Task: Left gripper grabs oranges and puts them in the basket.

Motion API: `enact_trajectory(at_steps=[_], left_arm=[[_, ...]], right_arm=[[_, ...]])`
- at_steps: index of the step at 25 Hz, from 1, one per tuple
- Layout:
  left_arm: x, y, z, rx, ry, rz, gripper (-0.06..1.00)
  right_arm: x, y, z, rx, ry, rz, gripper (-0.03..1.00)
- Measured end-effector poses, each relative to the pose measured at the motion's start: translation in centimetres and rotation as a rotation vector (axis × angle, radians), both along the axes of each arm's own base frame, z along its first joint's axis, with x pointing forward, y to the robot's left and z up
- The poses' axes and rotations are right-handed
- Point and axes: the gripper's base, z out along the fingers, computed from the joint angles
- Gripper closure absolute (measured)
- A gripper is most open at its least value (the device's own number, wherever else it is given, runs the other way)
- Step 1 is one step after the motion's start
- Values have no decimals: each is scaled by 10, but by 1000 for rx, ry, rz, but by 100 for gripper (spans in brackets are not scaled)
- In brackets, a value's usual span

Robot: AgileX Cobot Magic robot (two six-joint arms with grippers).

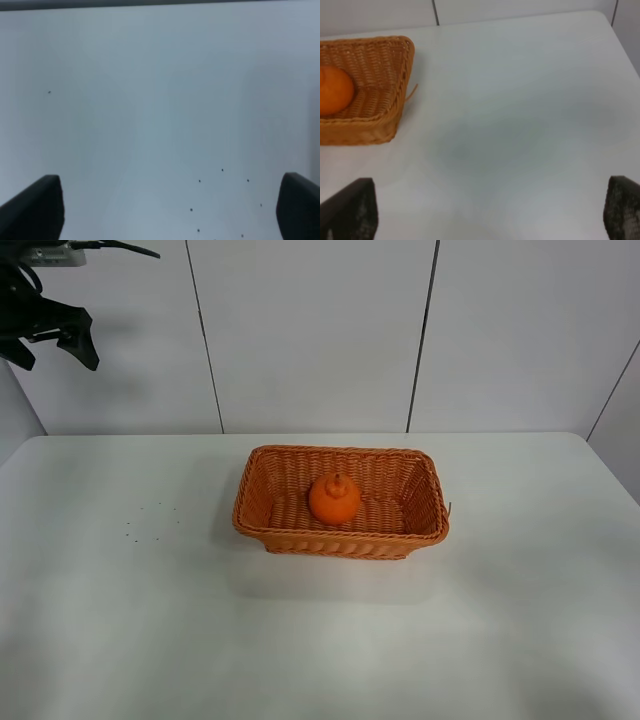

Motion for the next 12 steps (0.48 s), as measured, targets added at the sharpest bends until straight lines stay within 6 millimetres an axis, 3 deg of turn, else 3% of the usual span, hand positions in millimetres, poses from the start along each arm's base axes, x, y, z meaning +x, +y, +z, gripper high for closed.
enact_trajectory(at_steps=[5, 12], left_arm=[[-26, -3, 31, 16, -68, -14, -1], [-85, -11, 71, 45, -189, -32, -1]], right_arm=[[0, 0, 0, 0, 0, 0, 27], [0, 0, 0, 0, 0, 0, 27]])
